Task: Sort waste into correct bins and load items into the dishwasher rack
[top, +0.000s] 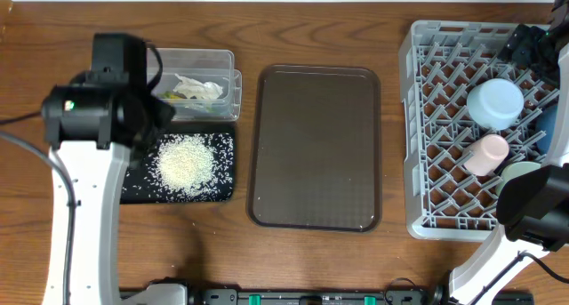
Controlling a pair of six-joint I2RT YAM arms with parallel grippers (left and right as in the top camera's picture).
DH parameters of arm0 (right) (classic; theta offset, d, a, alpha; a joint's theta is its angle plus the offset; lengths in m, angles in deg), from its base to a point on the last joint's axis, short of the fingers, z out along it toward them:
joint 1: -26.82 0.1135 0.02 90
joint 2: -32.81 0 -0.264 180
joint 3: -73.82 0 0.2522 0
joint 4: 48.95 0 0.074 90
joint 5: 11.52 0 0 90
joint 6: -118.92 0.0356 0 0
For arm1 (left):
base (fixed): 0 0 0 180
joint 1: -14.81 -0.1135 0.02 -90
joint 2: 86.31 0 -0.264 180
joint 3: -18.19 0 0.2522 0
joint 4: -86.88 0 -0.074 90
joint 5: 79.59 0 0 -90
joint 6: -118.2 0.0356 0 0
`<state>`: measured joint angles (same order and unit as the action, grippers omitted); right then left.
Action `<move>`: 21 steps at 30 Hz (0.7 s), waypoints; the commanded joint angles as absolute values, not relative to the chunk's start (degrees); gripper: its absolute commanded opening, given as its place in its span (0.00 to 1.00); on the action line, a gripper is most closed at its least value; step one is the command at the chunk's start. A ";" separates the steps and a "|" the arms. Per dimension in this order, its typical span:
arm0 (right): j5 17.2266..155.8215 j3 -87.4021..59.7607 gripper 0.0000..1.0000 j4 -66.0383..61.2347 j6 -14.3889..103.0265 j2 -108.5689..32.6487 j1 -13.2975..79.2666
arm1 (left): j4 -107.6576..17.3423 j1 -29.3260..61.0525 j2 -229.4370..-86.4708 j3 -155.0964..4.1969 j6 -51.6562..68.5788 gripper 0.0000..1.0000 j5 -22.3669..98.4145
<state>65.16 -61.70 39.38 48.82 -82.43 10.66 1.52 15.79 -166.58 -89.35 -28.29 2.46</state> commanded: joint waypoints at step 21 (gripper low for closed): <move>65.01 -61.74 0.99 39.42 48.14 -82.71 10.35 | 17.41 15.90 -125.05 -82.77 -26.89 0.88 2.44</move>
<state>65.18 -61.70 39.38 48.82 -82.43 10.66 12.95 15.79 -127.41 -83.21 -27.26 2.57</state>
